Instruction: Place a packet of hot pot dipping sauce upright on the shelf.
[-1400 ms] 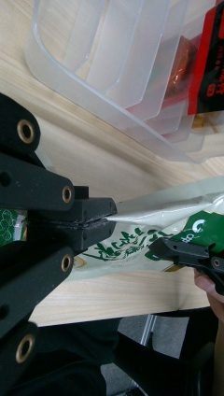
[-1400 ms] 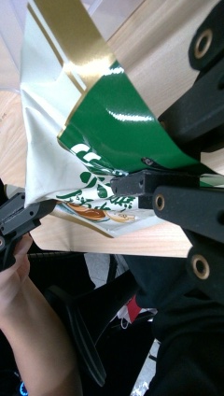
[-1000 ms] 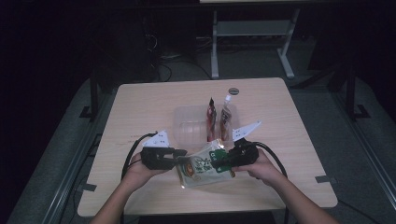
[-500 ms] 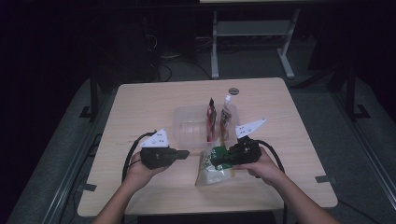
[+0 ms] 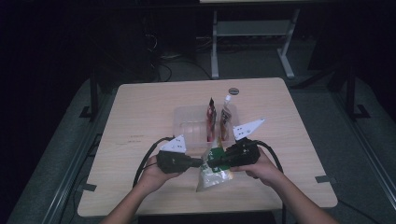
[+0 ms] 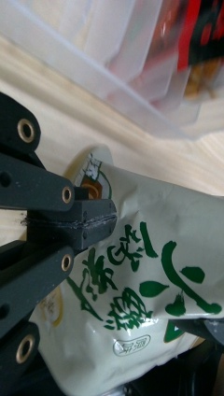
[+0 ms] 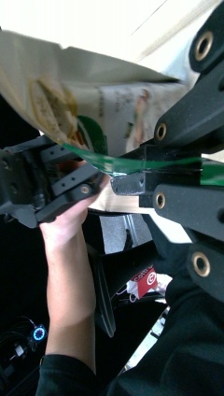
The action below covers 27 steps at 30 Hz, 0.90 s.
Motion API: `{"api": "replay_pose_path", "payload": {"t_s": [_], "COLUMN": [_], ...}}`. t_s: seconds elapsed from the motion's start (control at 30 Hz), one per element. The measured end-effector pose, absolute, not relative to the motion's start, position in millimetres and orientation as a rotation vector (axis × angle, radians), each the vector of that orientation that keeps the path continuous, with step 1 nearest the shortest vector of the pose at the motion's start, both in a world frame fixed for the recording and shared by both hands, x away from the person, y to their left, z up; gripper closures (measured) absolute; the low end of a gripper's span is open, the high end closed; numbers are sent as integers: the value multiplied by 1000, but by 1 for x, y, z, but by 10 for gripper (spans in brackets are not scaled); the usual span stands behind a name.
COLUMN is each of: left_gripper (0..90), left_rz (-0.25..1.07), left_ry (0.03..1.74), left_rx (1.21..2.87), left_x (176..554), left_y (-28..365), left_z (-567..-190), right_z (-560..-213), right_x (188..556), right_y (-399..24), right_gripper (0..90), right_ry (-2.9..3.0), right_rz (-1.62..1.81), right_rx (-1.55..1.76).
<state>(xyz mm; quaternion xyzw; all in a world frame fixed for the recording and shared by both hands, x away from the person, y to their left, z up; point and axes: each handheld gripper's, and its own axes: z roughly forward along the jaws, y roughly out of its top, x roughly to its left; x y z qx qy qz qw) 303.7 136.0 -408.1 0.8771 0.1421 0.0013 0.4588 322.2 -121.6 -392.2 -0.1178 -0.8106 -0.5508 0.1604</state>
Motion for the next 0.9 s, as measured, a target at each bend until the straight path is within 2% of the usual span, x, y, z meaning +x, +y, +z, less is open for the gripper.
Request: {"api": "replay_pose_path", "payload": {"t_s": [0.23, 0.53, 0.7, 0.9], "left_gripper": [899, 897, 798, 601], "left_rz": [-21, -11, -5, -15], "left_ry": [332, 369, 428, 503], "left_rx": [2160, 2167, 2173, 2185], "left_x": [300, 303, 301, 297], "left_y": [130, 148, 166, 182], "left_z": [-409, -408, -407, -410], "right_z": [-390, -389, -387, -380], "right_x": [323, 320, 321, 323], "right_y": [-118, -118, -119, -117], "right_gripper": [899, 899, 899, 899], "right_ry": [-2329, -2360, -2385, -2425], "right_rz": [-1572, -1576, -1571, -1552], "right_rx": [-320, -324, -340, -351]}}
